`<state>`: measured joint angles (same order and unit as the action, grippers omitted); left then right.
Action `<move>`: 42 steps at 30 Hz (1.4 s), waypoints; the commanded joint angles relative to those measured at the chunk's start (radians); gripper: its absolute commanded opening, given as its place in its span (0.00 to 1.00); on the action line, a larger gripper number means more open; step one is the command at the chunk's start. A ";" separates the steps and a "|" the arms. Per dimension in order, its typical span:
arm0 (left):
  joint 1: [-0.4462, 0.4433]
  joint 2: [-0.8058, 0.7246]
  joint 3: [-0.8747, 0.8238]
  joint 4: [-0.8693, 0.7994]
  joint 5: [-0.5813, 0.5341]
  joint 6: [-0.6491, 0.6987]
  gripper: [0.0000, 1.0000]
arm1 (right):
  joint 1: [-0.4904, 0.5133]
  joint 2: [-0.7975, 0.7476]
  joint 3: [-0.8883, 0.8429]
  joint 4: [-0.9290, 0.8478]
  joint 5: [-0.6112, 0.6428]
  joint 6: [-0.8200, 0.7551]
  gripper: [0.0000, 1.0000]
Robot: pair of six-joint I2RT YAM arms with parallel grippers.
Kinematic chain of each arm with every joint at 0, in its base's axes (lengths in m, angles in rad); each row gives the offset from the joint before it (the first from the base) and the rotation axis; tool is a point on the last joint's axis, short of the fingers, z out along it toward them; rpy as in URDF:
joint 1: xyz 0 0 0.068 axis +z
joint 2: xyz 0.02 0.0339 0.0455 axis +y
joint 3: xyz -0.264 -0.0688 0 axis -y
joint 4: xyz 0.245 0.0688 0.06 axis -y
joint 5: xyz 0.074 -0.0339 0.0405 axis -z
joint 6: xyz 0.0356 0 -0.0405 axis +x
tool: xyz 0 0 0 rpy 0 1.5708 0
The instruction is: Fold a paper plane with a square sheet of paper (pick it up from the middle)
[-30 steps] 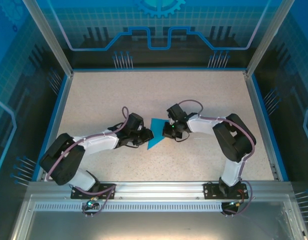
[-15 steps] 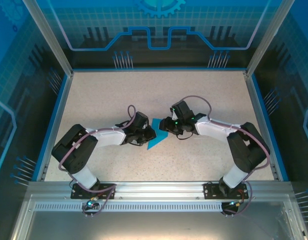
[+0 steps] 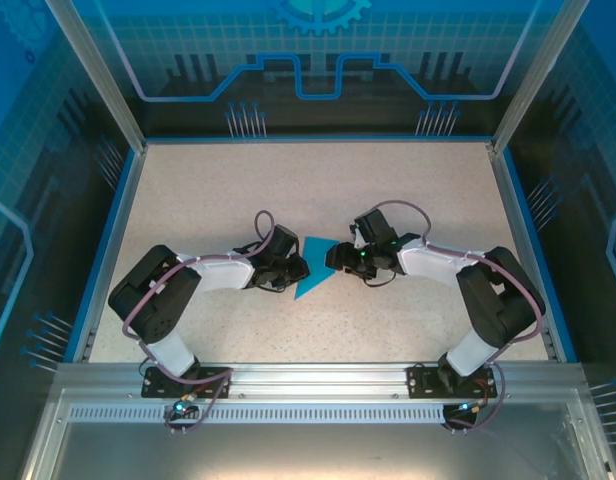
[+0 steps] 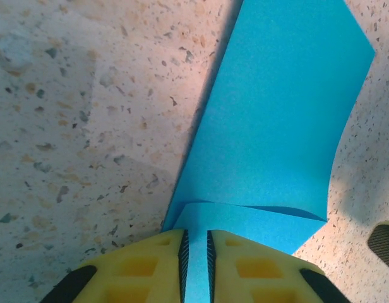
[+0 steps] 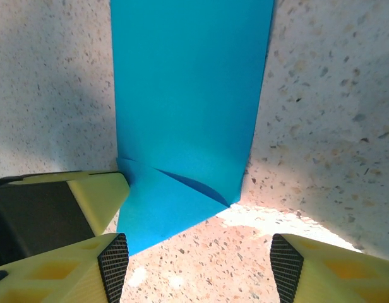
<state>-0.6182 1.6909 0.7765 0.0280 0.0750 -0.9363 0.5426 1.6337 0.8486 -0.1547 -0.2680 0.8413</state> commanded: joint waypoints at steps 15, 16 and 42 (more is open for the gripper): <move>-0.006 0.021 0.014 -0.047 -0.034 -0.024 0.22 | -0.007 0.121 0.064 0.051 -0.108 0.048 0.62; -0.007 0.021 0.015 -0.047 -0.032 -0.024 0.22 | -0.007 0.123 0.064 0.058 -0.109 0.052 0.62; -0.006 0.023 0.023 -0.046 -0.027 -0.019 0.22 | 0.028 0.179 0.042 0.175 -0.172 0.133 0.47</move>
<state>-0.6182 1.6917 0.7773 0.0238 0.0708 -0.9440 0.5564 1.7905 0.8978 -0.0006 -0.4210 0.9543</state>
